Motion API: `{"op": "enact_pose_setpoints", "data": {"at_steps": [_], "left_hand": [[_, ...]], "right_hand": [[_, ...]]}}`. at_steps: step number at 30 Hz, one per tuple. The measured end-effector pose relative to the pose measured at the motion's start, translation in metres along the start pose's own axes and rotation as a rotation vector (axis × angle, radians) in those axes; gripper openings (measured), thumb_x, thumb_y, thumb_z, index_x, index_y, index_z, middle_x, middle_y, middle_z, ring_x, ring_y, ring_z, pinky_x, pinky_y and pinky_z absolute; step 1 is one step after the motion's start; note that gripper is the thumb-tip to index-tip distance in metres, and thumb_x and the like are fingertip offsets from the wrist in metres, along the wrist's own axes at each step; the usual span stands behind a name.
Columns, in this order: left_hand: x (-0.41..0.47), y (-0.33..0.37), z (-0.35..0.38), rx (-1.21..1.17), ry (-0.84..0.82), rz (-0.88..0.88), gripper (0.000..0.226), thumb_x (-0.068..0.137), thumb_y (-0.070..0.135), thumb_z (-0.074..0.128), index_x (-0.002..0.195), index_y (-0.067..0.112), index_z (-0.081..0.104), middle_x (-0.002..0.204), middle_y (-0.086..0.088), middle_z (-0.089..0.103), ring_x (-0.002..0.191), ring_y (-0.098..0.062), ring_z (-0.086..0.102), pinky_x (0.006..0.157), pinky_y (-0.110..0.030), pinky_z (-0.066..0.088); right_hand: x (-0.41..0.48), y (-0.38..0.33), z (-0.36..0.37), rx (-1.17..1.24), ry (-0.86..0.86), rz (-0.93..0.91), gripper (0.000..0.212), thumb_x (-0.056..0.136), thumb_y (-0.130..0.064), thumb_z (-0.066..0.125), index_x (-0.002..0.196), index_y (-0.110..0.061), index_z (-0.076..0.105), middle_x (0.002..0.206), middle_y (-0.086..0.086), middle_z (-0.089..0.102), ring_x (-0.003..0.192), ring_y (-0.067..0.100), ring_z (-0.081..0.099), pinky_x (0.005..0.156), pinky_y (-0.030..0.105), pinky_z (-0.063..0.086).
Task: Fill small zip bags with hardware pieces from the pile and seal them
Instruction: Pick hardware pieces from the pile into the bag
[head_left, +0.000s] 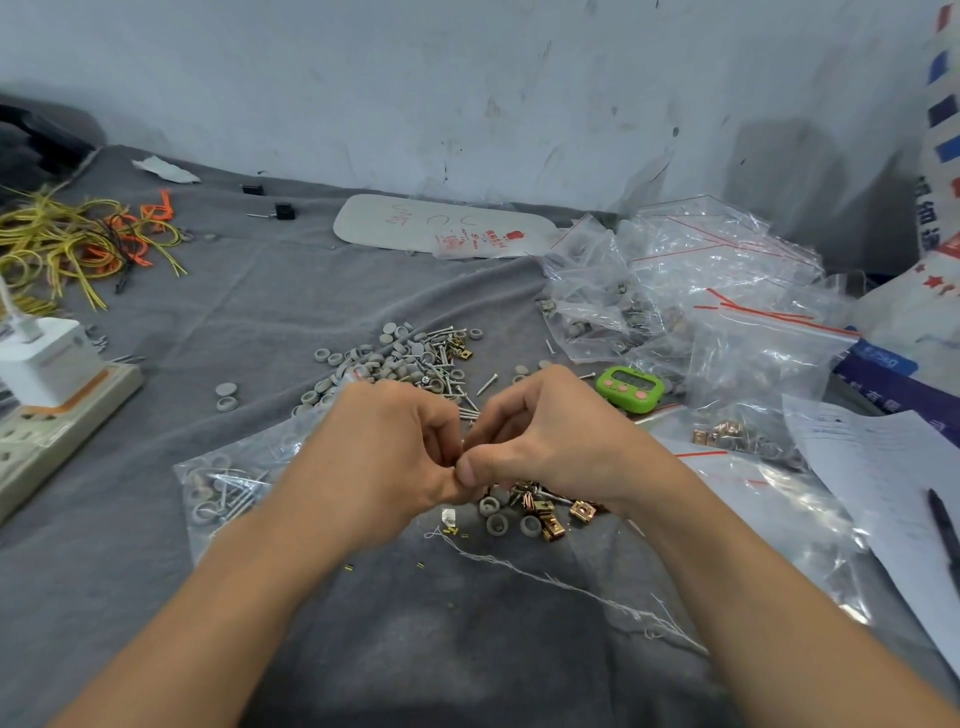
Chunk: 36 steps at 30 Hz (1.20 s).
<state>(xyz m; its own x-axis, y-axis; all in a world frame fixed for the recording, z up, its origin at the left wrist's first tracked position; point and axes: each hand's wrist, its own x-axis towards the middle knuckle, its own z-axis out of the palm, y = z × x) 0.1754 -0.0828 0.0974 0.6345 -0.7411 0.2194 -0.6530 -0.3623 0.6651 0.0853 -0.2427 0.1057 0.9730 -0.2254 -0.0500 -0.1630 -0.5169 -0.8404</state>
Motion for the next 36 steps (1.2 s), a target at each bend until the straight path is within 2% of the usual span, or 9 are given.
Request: {"op": "enact_pose_setpoints", "data": {"at_steps": [3, 7, 10, 14, 20, 25, 29, 33, 36], "left_hand": [[0.0, 0.0, -0.001, -0.1, 0.0, -0.011, 0.029, 0.056, 0.029, 0.096, 0.059, 0.024, 0.068, 0.046, 0.011, 0.057, 0.04, -0.001, 0.046, 0.041, -0.012, 0.031], [0.001, 0.0, -0.004, -0.168, -0.014, -0.01, 0.029, 0.054, 0.03, 0.097, 0.059, 0.022, 0.07, 0.046, 0.008, 0.057, 0.041, -0.002, 0.042, 0.042, -0.013, 0.029], [0.001, 0.001, -0.006, -0.214, -0.062, -0.01, 0.028, 0.051, 0.031, 0.097, 0.059, 0.022, 0.071, 0.045, 0.009, 0.056, 0.041, -0.001, 0.041, 0.042, -0.013, 0.028], [0.003, 0.001, -0.007, -0.323, -0.124, -0.004, 0.03, 0.051, 0.024, 0.1, 0.058, 0.019, 0.072, 0.044, 0.01, 0.054, 0.041, -0.002, 0.039, 0.042, -0.014, 0.028], [0.006, -0.007, -0.005, -0.51, -0.149, 0.005, 0.031, 0.047, 0.036, 0.094, 0.056, 0.019, 0.069, 0.047, 0.007, 0.056, 0.044, -0.006, 0.042, 0.045, -0.017, 0.03], [0.009, -0.007, -0.003, -0.556, -0.162, 0.007, 0.031, 0.044, 0.037, 0.093, 0.055, 0.02, 0.069, 0.047, 0.005, 0.057, 0.043, -0.006, 0.045, 0.046, -0.016, 0.033], [0.009, -0.007, -0.006, -0.46, -0.134, -0.026, 0.03, 0.05, 0.027, 0.098, 0.058, 0.019, 0.07, 0.047, 0.005, 0.059, 0.042, -0.006, 0.044, 0.044, -0.017, 0.032], [0.007, -0.005, 0.001, -0.079, 0.071, -0.08, 0.031, 0.055, 0.035, 0.095, 0.057, 0.019, 0.068, 0.044, 0.012, 0.057, 0.039, -0.002, 0.046, 0.042, -0.012, 0.03], [0.007, -0.004, 0.007, 0.107, 0.142, -0.091, 0.033, 0.057, 0.041, 0.093, 0.057, 0.024, 0.065, 0.049, 0.012, 0.059, 0.05, 0.0, 0.055, 0.054, -0.009, 0.032]], "right_hand": [[0.0, 0.0, -0.002, 0.008, 0.012, -0.051, 0.032, 0.058, -0.042, 0.086, 0.077, -0.018, 0.079, 0.069, 0.007, 0.075, 0.064, 0.017, 0.064, 0.063, 0.041, 0.051], [0.001, 0.001, -0.004, 0.1, -0.017, -0.109, 0.02, 0.067, -0.026, 0.088, 0.074, -0.013, 0.076, 0.068, 0.01, 0.073, 0.064, 0.016, 0.062, 0.062, 0.032, 0.047], [0.001, 0.002, -0.003, 0.128, -0.049, -0.166, 0.016, 0.071, -0.022, 0.086, 0.069, -0.016, 0.072, 0.06, 0.0, 0.065, 0.058, 0.011, 0.056, 0.055, 0.026, 0.042], [0.002, 0.002, -0.004, 0.229, -0.103, -0.227, 0.019, 0.073, -0.019, 0.085, 0.068, -0.014, 0.068, 0.059, 0.0, 0.058, 0.058, 0.012, 0.048, 0.053, 0.024, 0.036], [0.006, 0.003, -0.002, 0.376, -0.131, -0.249, 0.016, 0.075, -0.01, 0.078, 0.071, -0.006, 0.063, 0.064, 0.01, 0.055, 0.062, 0.019, 0.049, 0.058, 0.026, 0.038], [0.006, 0.002, -0.001, 0.408, -0.125, -0.234, 0.016, 0.074, -0.006, 0.075, 0.069, -0.003, 0.06, 0.062, 0.007, 0.051, 0.06, 0.012, 0.045, 0.056, 0.021, 0.036], [0.007, 0.004, -0.003, 0.383, -0.097, -0.201, 0.014, 0.074, -0.007, 0.079, 0.072, -0.002, 0.065, 0.063, 0.01, 0.06, 0.059, 0.013, 0.053, 0.056, 0.022, 0.041], [0.009, 0.01, 0.005, 0.225, 0.031, -0.029, 0.009, 0.076, -0.009, 0.086, 0.074, -0.013, 0.079, 0.065, 0.007, 0.073, 0.056, 0.011, 0.064, 0.055, 0.02, 0.048], [0.012, 0.012, 0.012, 0.131, 0.127, 0.031, 0.011, 0.069, -0.019, 0.087, 0.079, -0.022, 0.082, 0.069, 0.006, 0.077, 0.065, 0.018, 0.073, 0.067, 0.036, 0.06]]}}
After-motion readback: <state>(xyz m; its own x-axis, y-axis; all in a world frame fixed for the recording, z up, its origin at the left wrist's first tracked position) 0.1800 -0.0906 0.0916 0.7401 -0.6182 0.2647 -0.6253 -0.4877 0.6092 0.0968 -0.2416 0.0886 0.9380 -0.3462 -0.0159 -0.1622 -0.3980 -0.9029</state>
